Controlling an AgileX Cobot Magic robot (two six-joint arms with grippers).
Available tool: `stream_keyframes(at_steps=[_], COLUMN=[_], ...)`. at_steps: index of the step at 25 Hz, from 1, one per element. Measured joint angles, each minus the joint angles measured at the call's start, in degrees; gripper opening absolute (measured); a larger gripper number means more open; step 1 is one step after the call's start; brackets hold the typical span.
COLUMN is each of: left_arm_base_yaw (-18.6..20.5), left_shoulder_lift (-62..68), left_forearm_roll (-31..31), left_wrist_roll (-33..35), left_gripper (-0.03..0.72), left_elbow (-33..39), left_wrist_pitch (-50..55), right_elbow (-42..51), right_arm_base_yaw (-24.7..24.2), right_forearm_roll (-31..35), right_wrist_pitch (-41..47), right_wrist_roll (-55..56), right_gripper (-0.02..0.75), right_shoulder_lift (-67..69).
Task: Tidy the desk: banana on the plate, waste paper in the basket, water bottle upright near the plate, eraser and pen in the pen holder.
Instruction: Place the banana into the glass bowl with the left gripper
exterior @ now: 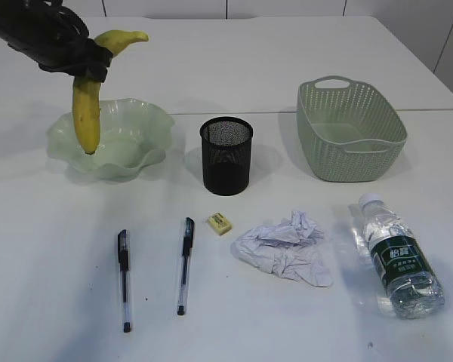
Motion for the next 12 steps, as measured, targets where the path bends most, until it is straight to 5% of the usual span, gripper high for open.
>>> stream_keyframes(at_steps=[12], left_arm_base_yaw=[0.0], left_shoulder_lift=[5.4], left_forearm_roll=[0.3], left_wrist_roll=[0.0], left_gripper=[0.279], left_elbow=[0.0], left_wrist_pitch=[-5.2], right_elbow=[0.0], right_arm_base_yaw=[0.0], right_forearm_roll=[-0.2], right_wrist_pitch=[-0.1], right_wrist_roll=[0.0], right_gripper=[0.532], right_shoulder_lift=[0.0])
